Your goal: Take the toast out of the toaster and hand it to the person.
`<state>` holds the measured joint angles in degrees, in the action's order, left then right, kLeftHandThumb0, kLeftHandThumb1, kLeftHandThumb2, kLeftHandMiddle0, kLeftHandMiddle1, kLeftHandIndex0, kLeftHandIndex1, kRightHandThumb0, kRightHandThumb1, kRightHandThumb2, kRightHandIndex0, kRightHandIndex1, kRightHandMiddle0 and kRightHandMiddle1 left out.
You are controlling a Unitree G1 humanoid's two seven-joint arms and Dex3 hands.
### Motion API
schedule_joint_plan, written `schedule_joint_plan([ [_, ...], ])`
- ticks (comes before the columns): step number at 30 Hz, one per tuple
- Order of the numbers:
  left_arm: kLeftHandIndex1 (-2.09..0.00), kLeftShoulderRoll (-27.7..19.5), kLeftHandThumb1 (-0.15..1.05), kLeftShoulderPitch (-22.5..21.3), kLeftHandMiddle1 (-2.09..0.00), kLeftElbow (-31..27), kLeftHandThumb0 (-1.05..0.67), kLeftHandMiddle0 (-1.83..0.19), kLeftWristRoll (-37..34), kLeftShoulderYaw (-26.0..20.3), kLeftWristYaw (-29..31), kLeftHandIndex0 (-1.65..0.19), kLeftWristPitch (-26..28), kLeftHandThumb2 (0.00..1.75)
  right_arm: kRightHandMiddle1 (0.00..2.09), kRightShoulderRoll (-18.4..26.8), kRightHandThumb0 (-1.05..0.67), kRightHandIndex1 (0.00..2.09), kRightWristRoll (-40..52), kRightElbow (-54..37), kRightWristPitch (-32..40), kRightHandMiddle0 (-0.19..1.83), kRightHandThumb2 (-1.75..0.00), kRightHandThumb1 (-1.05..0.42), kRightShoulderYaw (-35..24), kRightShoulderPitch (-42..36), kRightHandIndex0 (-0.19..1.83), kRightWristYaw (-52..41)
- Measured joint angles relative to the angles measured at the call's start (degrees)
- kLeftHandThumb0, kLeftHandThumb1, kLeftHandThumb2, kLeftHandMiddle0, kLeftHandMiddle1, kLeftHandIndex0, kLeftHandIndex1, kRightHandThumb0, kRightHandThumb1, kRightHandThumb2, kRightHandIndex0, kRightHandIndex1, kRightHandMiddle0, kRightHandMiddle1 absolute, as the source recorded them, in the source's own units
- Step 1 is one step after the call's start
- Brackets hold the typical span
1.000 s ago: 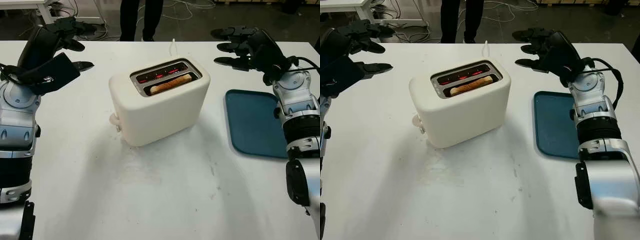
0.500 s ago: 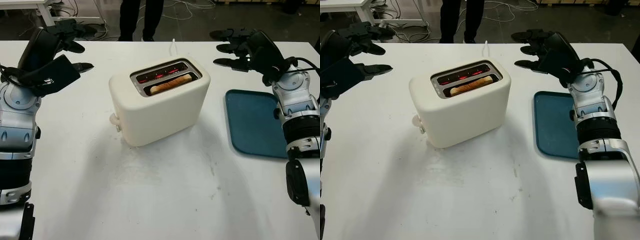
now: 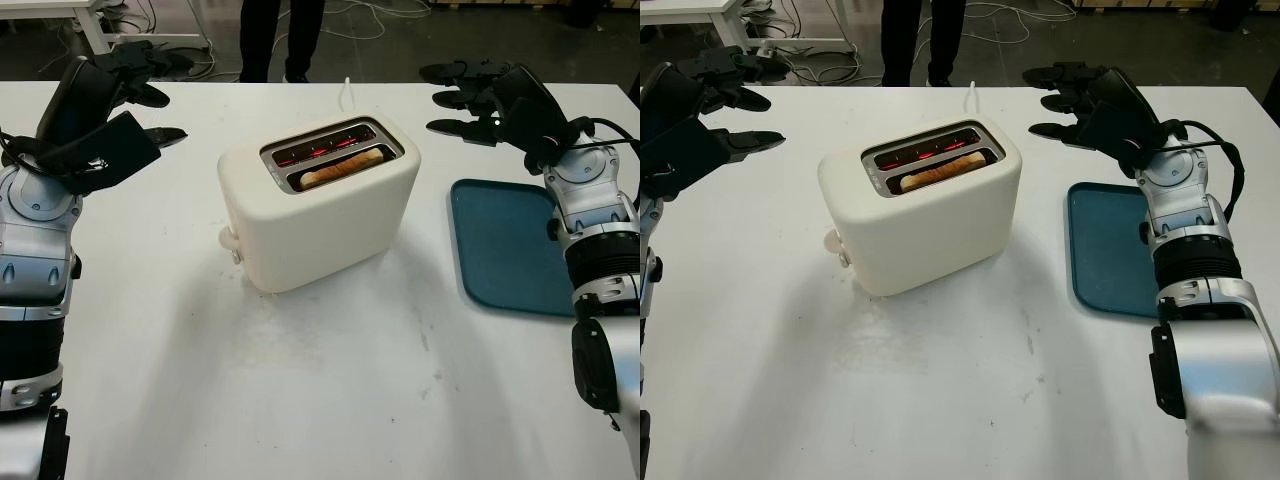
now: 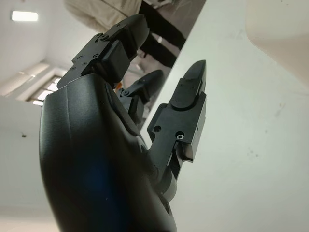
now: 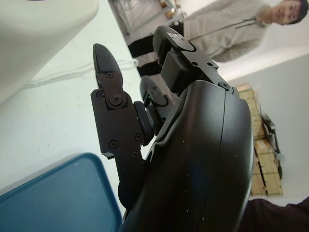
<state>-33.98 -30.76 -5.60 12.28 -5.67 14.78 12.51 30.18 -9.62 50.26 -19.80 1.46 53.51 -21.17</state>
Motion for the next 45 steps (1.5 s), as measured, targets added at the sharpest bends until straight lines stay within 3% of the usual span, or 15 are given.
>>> schedule_joint_plan([
  [45,-0.27,0.00,0.85,0.05,-0.75,-0.81,0.08,-0.45,-0.02,0.11,0.00,-0.59,0.89,0.00,0.00,0.00,-0.39,0.00,-0.16,1.46,-1.28,0.60,-0.06,-0.92,-0.04,0.00,0.62,0.07],
])
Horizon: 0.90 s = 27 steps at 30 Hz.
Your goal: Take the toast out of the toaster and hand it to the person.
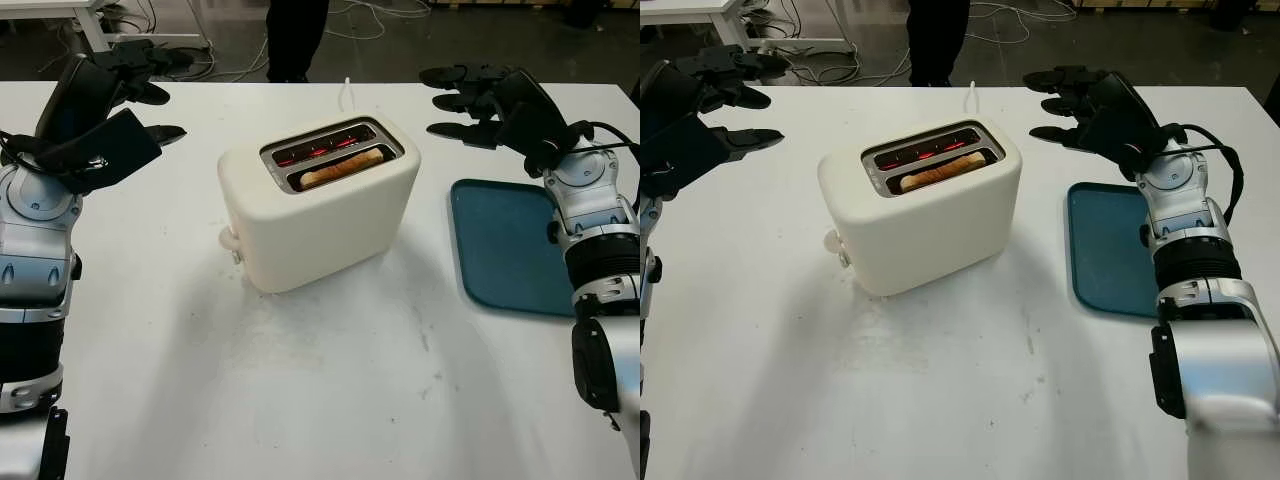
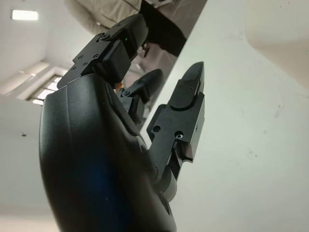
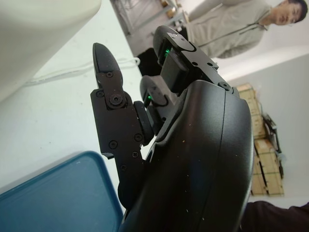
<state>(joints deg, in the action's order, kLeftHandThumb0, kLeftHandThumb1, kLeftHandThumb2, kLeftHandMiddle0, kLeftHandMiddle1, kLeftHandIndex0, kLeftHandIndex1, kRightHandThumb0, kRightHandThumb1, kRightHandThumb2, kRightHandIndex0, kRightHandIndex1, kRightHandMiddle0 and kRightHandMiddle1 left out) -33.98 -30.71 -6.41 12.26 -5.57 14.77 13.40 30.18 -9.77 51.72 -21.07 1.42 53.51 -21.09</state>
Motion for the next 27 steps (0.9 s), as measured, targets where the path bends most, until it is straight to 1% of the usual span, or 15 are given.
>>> schedule_joint_plan([
  [4,-0.25,0.00,0.86,0.00,-0.74,-0.22,0.09,-0.43,0.01,0.00,0.00,-0.58,0.39,0.01,0.00,0.00,-0.40,0.00,0.01,0.00,0.00,0.59,-0.06,-0.92,0.00,0.00,0.61,-0.01],
  [9,-0.25,0.00,0.85,0.00,-0.74,-0.22,0.09,-0.44,-0.02,0.00,0.00,-0.59,0.46,0.00,0.00,0.00,-0.37,0.01,-0.03,0.04,0.00,0.60,-0.05,-0.92,0.00,0.00,0.62,0.00],
  [12,-0.24,0.00,0.85,0.00,-0.74,-0.22,0.08,-0.44,-0.02,0.00,0.00,-0.59,0.46,0.00,0.00,0.00,-0.40,0.01,-0.11,0.04,0.00,0.60,-0.05,-0.92,0.00,0.00,0.62,0.04],
  [14,-0.24,0.00,0.86,0.00,-0.74,-0.22,0.09,-0.44,-0.02,0.00,0.00,-0.59,0.45,0.00,0.00,0.00,-0.39,0.00,-0.11,0.04,0.00,0.60,-0.05,-0.92,0.00,0.00,0.62,0.04],
  [19,-0.23,0.00,0.86,0.00,-0.73,-0.24,0.07,-0.43,-0.03,0.00,0.00,-0.59,0.73,0.00,0.00,0.00,-0.36,0.00,0.09,0.08,0.00,0.60,-0.04,-0.92,-0.14,0.00,0.62,0.03],
  [24,-0.23,-0.01,0.85,0.04,-0.73,-0.28,0.08,-0.46,0.02,0.00,0.00,-0.60,0.93,0.00,0.02,-0.04,-0.39,0.02,3.81,-0.17,-0.18,0.62,0.00,-0.81,-2.17,0.63,0.66,-2.30],
  [27,-0.22,-0.01,0.85,0.10,-0.73,-0.25,0.08,-0.46,0.02,0.00,0.00,-0.60,0.55,0.00,0.03,-0.07,-0.42,0.03,8.55,-1.64,-0.31,0.64,0.00,-0.75,-4.03,3.06,0.68,-7.21],
])
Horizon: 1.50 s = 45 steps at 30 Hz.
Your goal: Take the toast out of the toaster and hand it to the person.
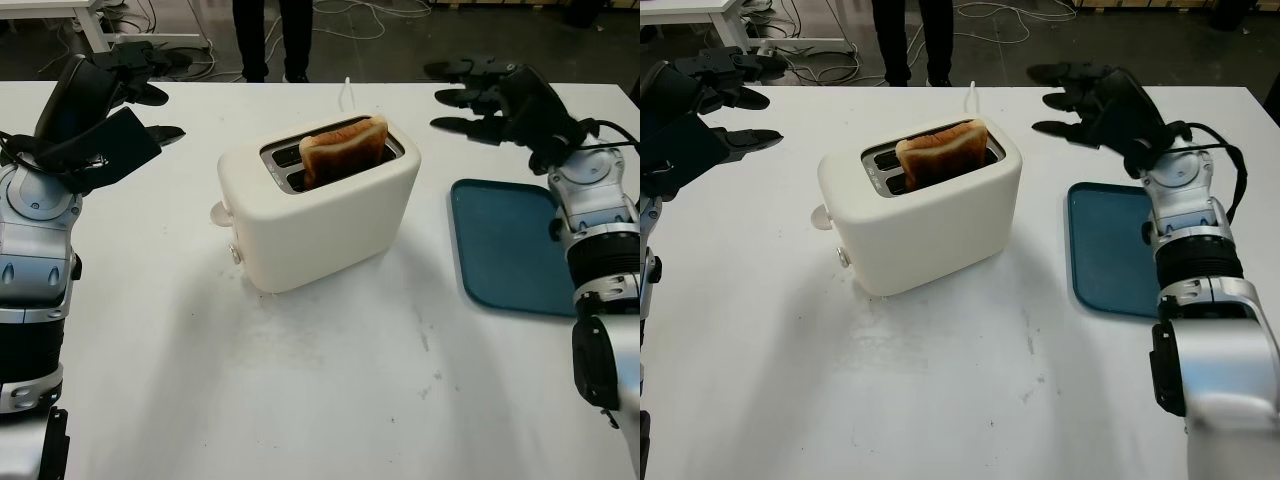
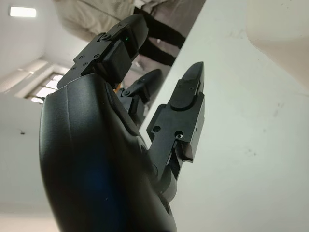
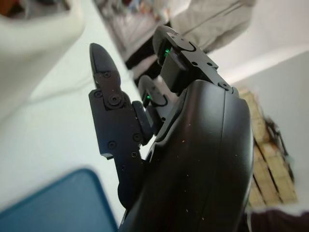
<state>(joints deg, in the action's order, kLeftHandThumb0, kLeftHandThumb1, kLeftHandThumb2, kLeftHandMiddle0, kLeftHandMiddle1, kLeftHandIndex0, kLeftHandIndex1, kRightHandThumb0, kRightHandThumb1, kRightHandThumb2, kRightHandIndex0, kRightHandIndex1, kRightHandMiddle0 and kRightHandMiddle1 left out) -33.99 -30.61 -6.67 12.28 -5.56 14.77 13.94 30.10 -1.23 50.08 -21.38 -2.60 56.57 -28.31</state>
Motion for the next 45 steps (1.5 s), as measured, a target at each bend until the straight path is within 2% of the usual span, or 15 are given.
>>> schedule_joint_plan([
  [5,-0.21,-0.01,0.85,0.04,-0.72,-0.01,0.08,-0.47,0.11,0.07,0.00,-0.60,0.01,0.00,0.07,-0.06,-0.55,0.10,4.73,-5.20,-0.47,0.74,0.00,-0.68,-0.82,4.65,0.80,-7.54],
  [9,-0.20,0.01,0.86,0.28,-0.71,-0.42,0.10,-0.46,0.22,0.06,0.00,-0.60,0.67,0.01,0.11,-0.32,-0.61,0.21,4.12,-12.12,-0.71,0.84,0.00,-0.64,1.02,5.05,0.96,-8.62],
  [14,-0.19,0.01,0.86,0.34,-0.70,-0.62,0.09,-0.46,0.23,0.06,0.00,-0.60,0.93,0.00,0.12,-1.44,-0.70,0.29,2.56,-18.08,-1.36,0.92,0.00,-0.64,4.23,5.24,0.99,-10.08],
  [16,-0.19,0.01,0.85,0.35,-0.70,-0.62,0.08,-0.46,0.21,0.06,0.00,-0.60,0.92,0.00,0.12,-1.85,-0.71,0.30,1.68,-18.74,-1.96,0.93,0.00,-0.63,5.68,5.47,0.98,-10.74],
  [19,-0.19,0.01,0.86,0.36,-0.70,-0.55,0.09,-0.47,0.19,0.06,-0.01,-0.61,0.84,0.00,0.11,-2.80,-0.71,0.61,0.18,-18.11,-3.04,0.96,-0.01,-0.62,7.84,6.36,0.83,-11.96],
  [21,-0.19,0.01,0.86,0.36,-0.70,-0.38,0.10,-0.47,-0.01,0.05,-0.01,-0.61,0.51,0.00,0.11,-3.57,-0.75,0.66,-2.20,-17.05,-4.97,0.97,0.00,-0.63,9.57,7.09,0.80,-11.77],
  [23,-0.18,0.06,0.86,0.37,-0.70,-0.33,0.10,-0.46,-0.14,0.02,-0.03,-0.61,0.46,0.00,0.11,-4.15,-0.76,0.68,-5.17,-16.52,-6.66,0.97,0.00,-0.62,11.19,7.16,0.77,-10.97],
  [29,-0.18,0.32,0.86,0.39,-0.70,-0.30,0.08,-0.45,-0.26,-0.04,-0.07,-0.61,0.46,0.00,0.09,-4.84,-0.65,0.81,-11.30,-16.40,-8.41,0.94,0.00,-0.61,14.17,7.15,0.64,-7.98],
  [40,-0.17,0.31,0.86,1.10,-0.71,0.04,0.09,-0.46,-0.50,-0.40,-0.05,-0.61,0.03,0.00,0.08,-5.53,-0.65,0.88,-20.80,-13.60,-13.35,0.92,-0.01,-0.65,18.22,7.18,0.58,0.45],
  [45,-0.16,0.31,0.87,1.45,-0.72,0.77,0.07,-0.45,-0.95,-0.42,-0.05,-0.61,-1.32,0.01,0.07,-5.51,-0.55,0.88,-24.46,-11.03,-14.44,0.91,-0.01,-0.66,19.75,7.21,0.55,3.15],
])
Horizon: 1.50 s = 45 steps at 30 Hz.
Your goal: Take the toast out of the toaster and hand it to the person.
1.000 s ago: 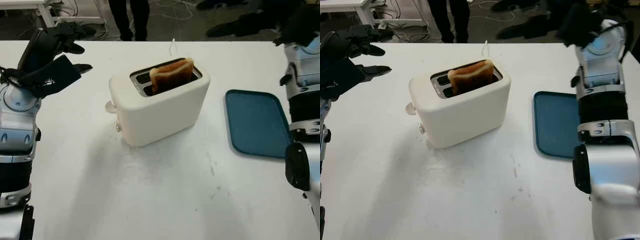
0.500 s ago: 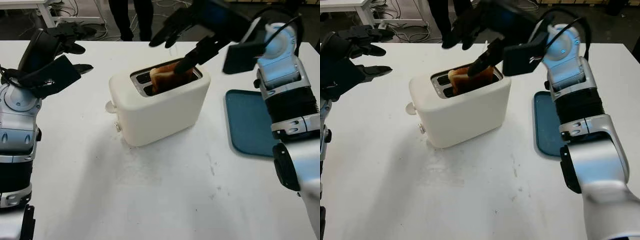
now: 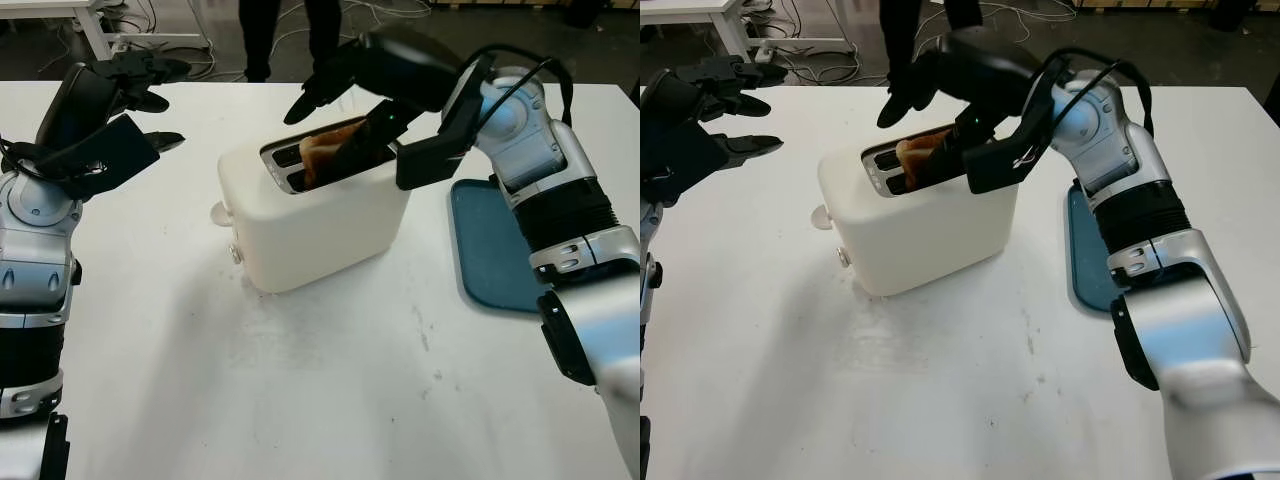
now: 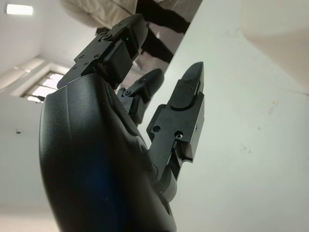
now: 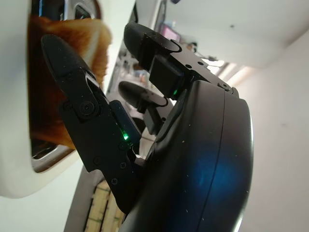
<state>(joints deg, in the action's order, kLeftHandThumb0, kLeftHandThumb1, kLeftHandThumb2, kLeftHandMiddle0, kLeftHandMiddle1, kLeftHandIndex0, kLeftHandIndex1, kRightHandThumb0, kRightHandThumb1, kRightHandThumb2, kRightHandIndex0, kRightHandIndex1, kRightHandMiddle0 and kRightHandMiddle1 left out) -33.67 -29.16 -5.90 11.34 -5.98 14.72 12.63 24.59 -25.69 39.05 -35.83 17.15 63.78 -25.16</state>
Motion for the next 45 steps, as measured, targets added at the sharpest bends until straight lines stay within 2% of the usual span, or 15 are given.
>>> schedule_joint_plan([
  [14,-0.15,0.44,0.88,0.07,-0.75,-0.33,0.10,-0.42,-0.31,-0.12,0.00,-0.60,0.40,0.01,0.07,0.85,-0.47,0.87,-5.22,3.18,-0.43,0.93,-0.01,-0.70,2.46,0.39,0.58,3.87],
  [16,-0.15,0.49,0.89,0.07,-0.75,-0.34,0.10,-0.41,-0.32,-0.15,0.00,-0.60,0.48,0.01,0.07,1.44,-0.43,0.96,-6.37,3.37,-0.44,0.94,-0.01,-0.71,2.83,0.83,0.61,4.37],
  [18,-0.15,0.51,0.88,0.07,-0.76,-0.37,0.10,-0.41,-0.32,-0.19,0.00,-0.60,0.75,0.01,0.07,2.08,-0.42,1.16,-7.25,3.42,-0.43,0.96,-0.01,-0.73,3.30,1.18,0.60,4.68],
  [21,-0.15,0.53,0.88,0.07,-0.77,-0.43,0.10,-0.42,-0.31,-0.21,0.00,-0.61,0.77,0.01,0.10,2.82,-0.41,1.25,-8.00,3.42,-0.27,1.03,0.00,-0.72,3.94,1.48,0.63,4.68],
  [23,-0.16,0.53,0.88,0.07,-0.78,-0.42,0.10,-0.42,-0.29,-0.21,0.00,-0.62,0.77,0.00,0.25,3.21,-0.42,1.31,-8.42,3.42,-0.09,1.10,0.00,-0.72,4.13,1.58,0.67,4.68],
  [25,-0.16,0.53,0.88,0.07,-0.77,-0.42,0.10,-0.41,-0.29,-0.21,0.00,-0.61,0.77,0.00,1.14,3.49,-0.47,1.55,-8.85,3.42,0.31,0.81,0.00,-0.74,4.14,1.66,0.69,4.68],
  [26,-0.16,0.53,0.87,0.07,-0.77,-0.42,0.09,-0.41,-0.29,-0.21,0.00,-0.62,0.76,0.00,1.36,3.62,-0.49,1.63,-9.07,3.39,0.53,0.75,0.00,-0.75,4.14,1.69,0.71,4.89],
  [29,-0.16,0.53,0.87,0.07,-0.78,-0.42,0.11,-0.41,-0.22,-0.20,-0.01,-0.62,0.73,0.00,1.67,4.04,-0.53,1.73,-11.17,2.49,1.85,0.70,-0.01,-0.79,4.26,1.69,0.83,6.71],
  [34,-0.15,0.53,0.88,0.07,-0.78,-0.42,0.12,-0.40,-0.28,-0.21,0.00,-0.61,0.73,0.01,1.74,4.26,-0.56,1.74,-14.82,1.72,2.29,0.78,-0.05,-0.89,4.95,1.68,1.03,11.17],
  [38,-0.15,0.53,0.88,0.07,-0.79,-0.45,0.12,-0.40,-0.33,-0.24,0.00,-0.61,0.75,0.01,1.61,4.85,-0.56,1.72,-18.25,0.86,2.29,0.85,-0.26,-0.92,6.77,1.74,1.05,13.31],
  [41,-0.15,0.53,0.89,0.07,-0.79,-0.46,0.13,-0.39,-0.32,-0.24,0.01,-0.60,0.74,0.01,1.71,5.06,-0.53,1.74,-18.50,1.17,1.97,0.81,-0.34,-0.92,7.20,1.74,1.06,14.30],
  [45,-0.14,0.53,0.89,0.07,-0.78,-0.89,0.11,-0.38,-0.31,-0.24,0.01,-0.60,1.21,0.01,1.74,5.19,-0.50,1.75,-18.32,1.88,0.85,0.78,-0.39,-0.92,7.16,1.74,1.06,15.39],
])
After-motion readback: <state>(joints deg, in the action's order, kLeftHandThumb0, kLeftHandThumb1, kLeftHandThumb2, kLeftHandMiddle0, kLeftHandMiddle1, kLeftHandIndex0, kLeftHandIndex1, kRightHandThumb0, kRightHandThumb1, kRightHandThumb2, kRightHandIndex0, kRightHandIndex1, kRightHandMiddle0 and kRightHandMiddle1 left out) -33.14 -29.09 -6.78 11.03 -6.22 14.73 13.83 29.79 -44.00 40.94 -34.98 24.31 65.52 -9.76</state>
